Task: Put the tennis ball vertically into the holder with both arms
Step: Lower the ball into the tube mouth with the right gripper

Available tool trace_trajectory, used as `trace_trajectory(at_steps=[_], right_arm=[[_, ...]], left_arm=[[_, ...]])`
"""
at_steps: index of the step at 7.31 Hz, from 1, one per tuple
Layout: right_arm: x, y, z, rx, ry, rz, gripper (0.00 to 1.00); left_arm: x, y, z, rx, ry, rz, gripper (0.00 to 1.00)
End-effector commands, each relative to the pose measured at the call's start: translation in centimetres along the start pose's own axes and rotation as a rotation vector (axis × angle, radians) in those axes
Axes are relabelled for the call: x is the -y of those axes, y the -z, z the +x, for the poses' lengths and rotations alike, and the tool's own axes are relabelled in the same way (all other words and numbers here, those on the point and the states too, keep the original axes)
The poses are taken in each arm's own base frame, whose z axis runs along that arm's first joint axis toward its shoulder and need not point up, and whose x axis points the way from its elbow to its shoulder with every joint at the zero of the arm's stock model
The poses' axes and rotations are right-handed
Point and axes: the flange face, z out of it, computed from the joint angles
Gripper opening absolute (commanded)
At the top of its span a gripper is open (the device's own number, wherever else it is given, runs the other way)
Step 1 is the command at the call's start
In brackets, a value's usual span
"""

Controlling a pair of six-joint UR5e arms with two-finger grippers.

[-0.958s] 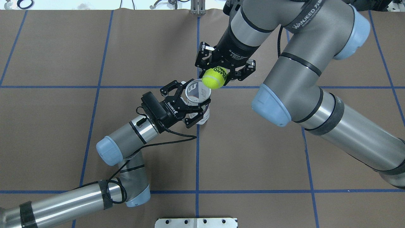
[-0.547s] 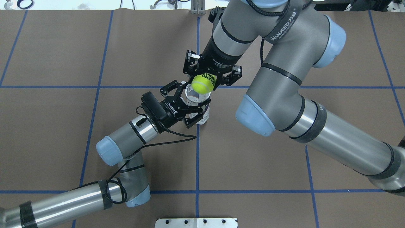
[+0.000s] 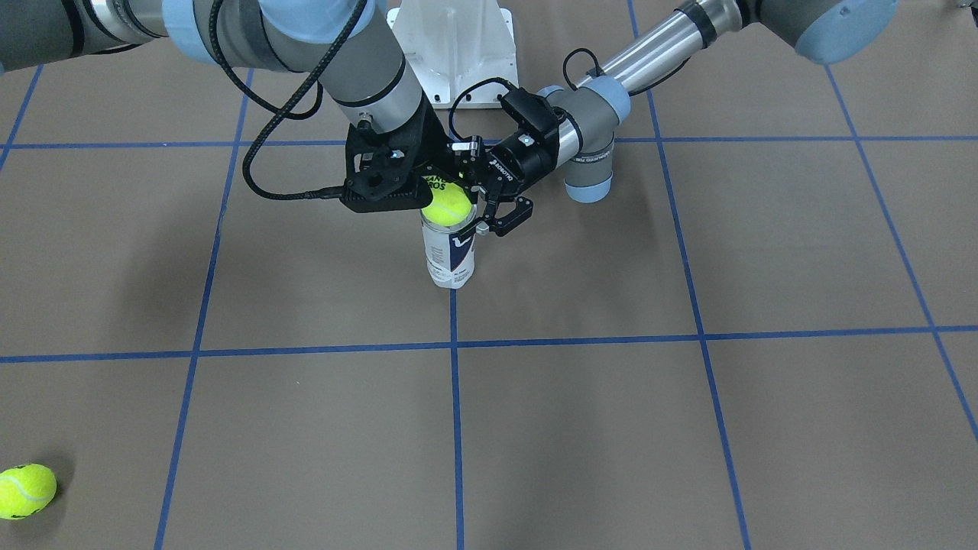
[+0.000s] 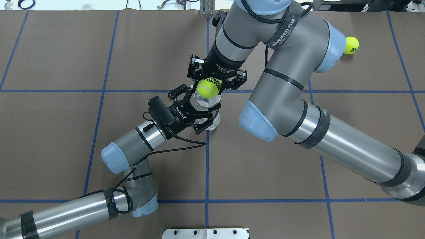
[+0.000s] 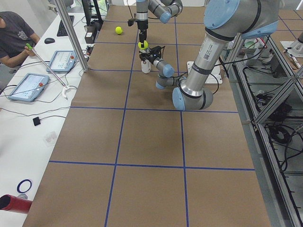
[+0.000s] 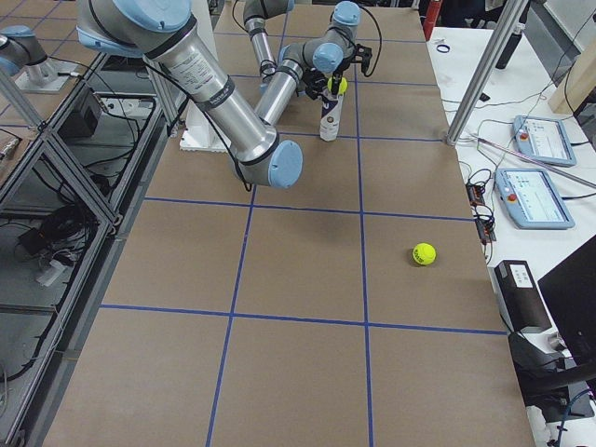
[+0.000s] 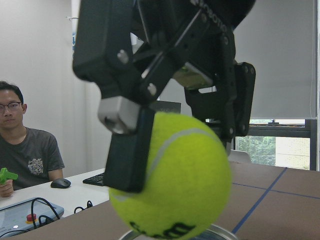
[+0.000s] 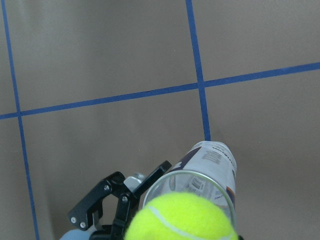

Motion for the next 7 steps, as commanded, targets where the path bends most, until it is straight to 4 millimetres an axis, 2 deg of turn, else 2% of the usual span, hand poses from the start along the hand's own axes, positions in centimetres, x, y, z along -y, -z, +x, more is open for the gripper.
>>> trace_trajectory(at_steps=[1, 2, 5, 7], right_arm=[[-0.27, -0.77, -0.08, -0.005, -0.008, 0.003, 0.98], [-0.71, -1.30, -0.24, -0.010, -0.013, 0.009, 0.99], [-1.02, -0.67, -0.37, 0.001, -0.012, 0.012, 0.99], [-0.87, -0.49, 0.41, -0.002, -0.018, 0.011, 0.99]], left_arm=[[0.06, -0.07, 0.04, 0.000, 0.000, 0.001, 0.83], [0.06, -0.07, 0.04, 0.000, 0.000, 0.001, 0.83], [0.06, -0.07, 0.04, 0.000, 0.000, 0.001, 0.83], [0.00, 0.00, 0.00, 0.000, 0.001, 0.000, 0.84]])
